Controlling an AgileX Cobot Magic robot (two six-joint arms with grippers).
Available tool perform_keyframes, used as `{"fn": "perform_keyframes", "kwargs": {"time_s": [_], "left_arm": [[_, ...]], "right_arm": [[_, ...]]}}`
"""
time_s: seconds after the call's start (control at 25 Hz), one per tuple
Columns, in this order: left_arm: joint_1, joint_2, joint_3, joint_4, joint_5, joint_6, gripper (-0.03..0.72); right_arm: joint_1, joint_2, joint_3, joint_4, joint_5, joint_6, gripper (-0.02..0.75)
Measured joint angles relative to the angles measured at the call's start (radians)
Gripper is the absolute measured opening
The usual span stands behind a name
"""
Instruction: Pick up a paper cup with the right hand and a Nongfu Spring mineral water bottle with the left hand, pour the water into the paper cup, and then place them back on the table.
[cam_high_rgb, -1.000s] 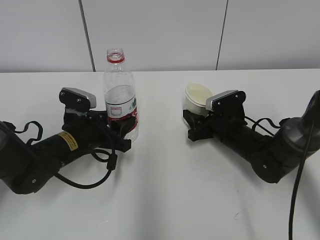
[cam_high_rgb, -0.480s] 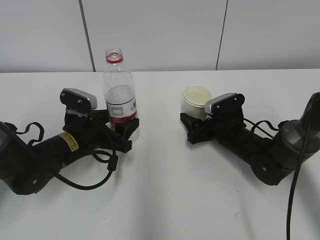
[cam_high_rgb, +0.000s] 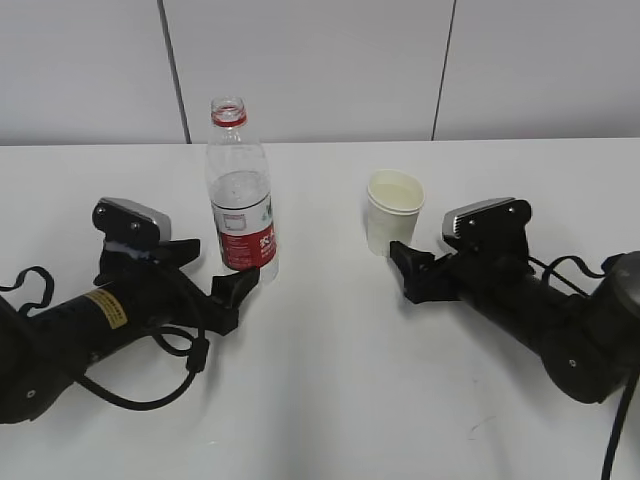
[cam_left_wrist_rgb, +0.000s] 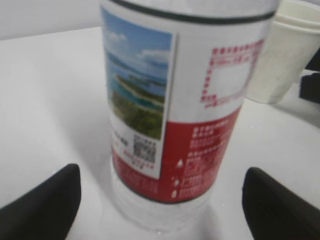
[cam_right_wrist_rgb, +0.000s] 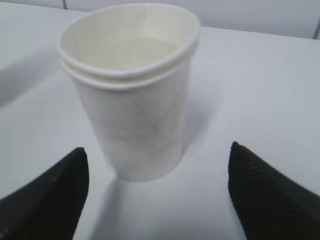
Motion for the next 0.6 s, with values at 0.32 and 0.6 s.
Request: {"fn": "perform_keyframes", "kwargs": {"time_s": [0.32, 0.6], "left_arm": [[0.07, -0.092, 0.059, -0.207, -0.002, 0.146, 0.591], [0.232, -0.107, 0.032, -0.255, 0.004, 0.191, 0.587]], "right_arm": [[-0.057, -0.065, 0.093, 0.226, -0.002, -0.001, 0.607], [-0.217, -0.065, 0.007, 0.188, 0.002, -0.001, 0.596]]}}
